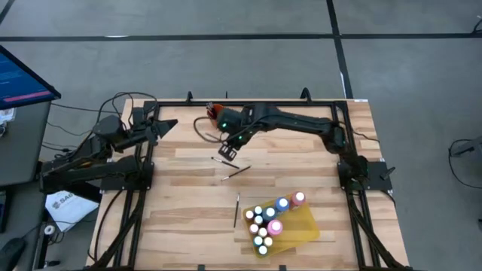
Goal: Pick & Place Paint Supplies
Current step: Put the black paint brush into the orange cup
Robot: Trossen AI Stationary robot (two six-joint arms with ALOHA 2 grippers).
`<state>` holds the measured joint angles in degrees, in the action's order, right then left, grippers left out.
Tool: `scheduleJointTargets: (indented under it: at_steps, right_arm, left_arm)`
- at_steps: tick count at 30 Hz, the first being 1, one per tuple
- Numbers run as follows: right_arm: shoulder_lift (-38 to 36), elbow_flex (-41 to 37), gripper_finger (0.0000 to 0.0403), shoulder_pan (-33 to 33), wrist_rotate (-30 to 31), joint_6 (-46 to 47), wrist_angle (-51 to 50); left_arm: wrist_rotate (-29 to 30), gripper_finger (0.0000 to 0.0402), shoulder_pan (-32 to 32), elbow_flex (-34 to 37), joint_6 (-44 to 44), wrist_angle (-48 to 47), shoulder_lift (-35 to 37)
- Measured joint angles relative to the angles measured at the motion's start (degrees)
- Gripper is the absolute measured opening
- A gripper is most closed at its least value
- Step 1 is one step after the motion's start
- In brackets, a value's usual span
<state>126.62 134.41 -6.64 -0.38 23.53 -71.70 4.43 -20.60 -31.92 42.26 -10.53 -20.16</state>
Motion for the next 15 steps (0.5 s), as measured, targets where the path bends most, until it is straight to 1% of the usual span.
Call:
scheduleJointTargets:
  at_steps: [7,12,15]
  right_arm:
    - [-5.0,0.1,0.0,-2.8,0.2,-0.1,0.4]
    - [-5.3,0.1,0.0,-6.8,0.3,-1.6,-0.1]
    - [-3.9,0.2,0.0,-9.0,0.1,-2.5,0.1]
  left_arm:
    - [0.1,0.0001,0.0,0.0,0.0,0.3,0.0]
    - [0.2,0.0001,0.0,0.0,0.0,0.4,0.0]
    - [0.3,0.0001,0.0,0.0,0.0,0.5,0.0]
